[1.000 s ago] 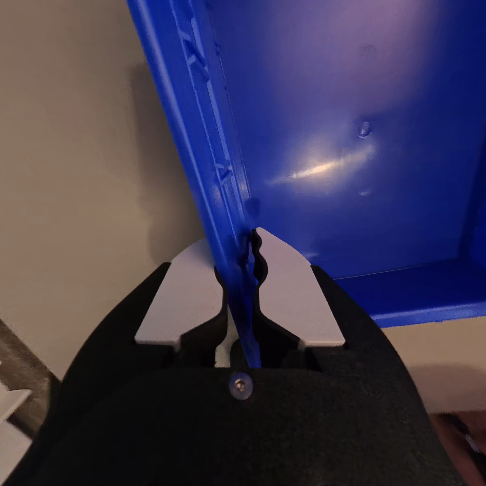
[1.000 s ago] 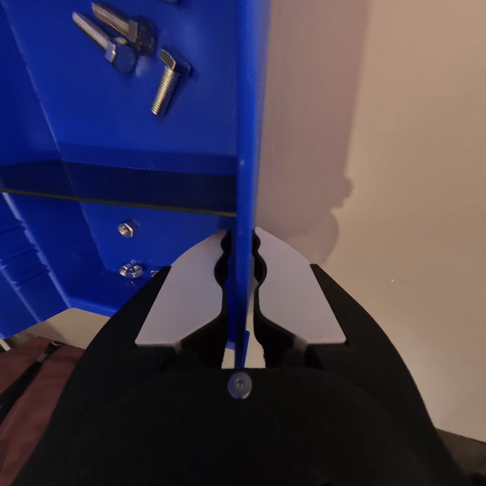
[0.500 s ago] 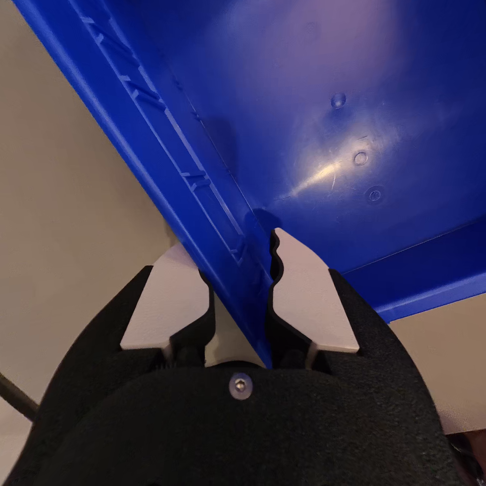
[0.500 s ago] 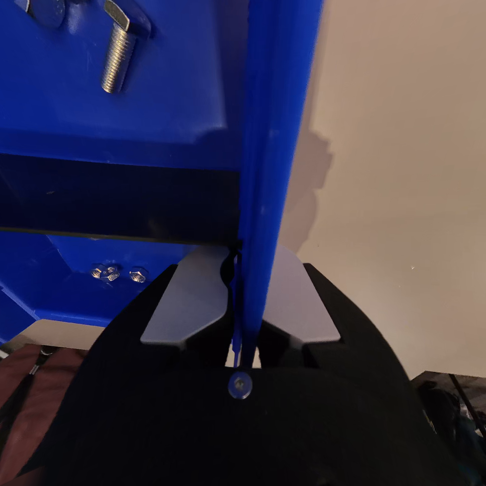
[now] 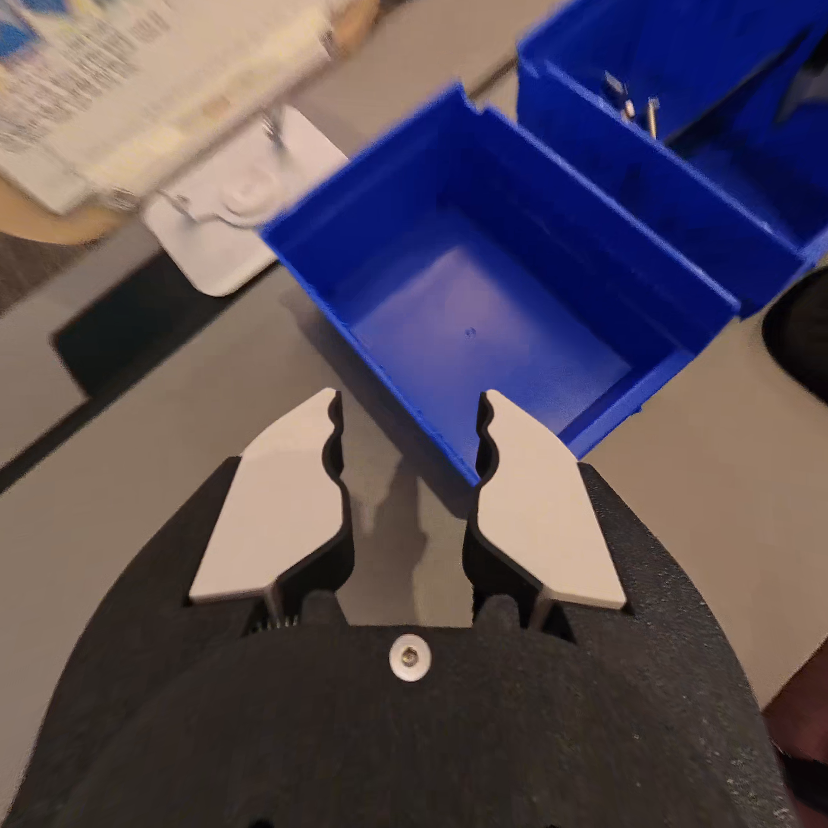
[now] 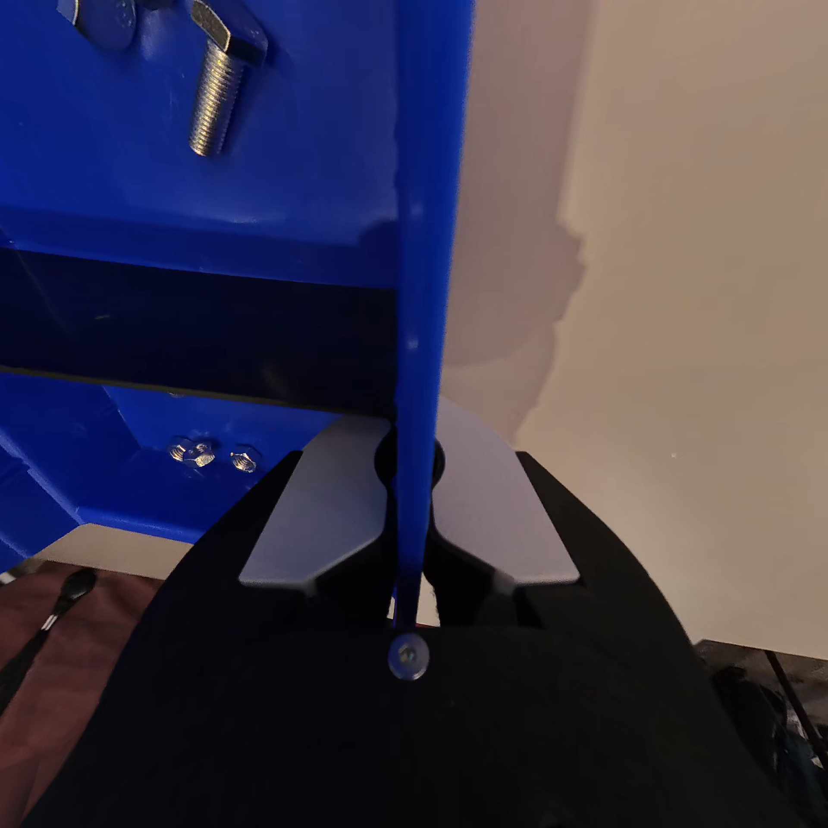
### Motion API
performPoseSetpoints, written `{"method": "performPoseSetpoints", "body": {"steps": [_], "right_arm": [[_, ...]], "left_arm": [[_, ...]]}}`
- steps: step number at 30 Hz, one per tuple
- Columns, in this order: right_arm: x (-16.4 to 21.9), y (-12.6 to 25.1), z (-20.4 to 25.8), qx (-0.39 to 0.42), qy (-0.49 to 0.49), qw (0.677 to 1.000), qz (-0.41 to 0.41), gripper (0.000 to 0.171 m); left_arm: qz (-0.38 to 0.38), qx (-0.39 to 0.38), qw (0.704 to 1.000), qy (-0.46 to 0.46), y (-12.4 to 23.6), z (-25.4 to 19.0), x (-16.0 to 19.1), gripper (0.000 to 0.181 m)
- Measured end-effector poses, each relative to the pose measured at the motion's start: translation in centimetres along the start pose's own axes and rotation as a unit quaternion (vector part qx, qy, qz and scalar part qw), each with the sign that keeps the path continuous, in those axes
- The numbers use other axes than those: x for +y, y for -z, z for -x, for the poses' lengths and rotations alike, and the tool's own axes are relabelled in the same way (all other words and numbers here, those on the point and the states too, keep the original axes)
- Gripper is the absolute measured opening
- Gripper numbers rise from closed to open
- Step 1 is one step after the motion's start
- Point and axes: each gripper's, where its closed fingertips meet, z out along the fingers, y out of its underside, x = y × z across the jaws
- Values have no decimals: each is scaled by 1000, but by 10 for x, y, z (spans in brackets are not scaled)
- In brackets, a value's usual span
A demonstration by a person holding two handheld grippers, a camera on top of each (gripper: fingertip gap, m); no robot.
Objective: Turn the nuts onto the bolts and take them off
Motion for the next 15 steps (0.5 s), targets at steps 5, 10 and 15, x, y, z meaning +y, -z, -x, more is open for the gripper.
{"method": "performPoseSetpoints", "body": {"steps": [5,10,15], "right_arm": [[11,23,-13,29,5,1000,-7,4],[15,68,-5,17,-8,999,-28,5],[2,132,22,63,10,996,-61,5]], "left_arm": [[-86,-73,993,39,68,56,-2,53],[-108,-103,986,69,90,89,10,52],[-108,-134,982,81,91,109,15,53]]}}
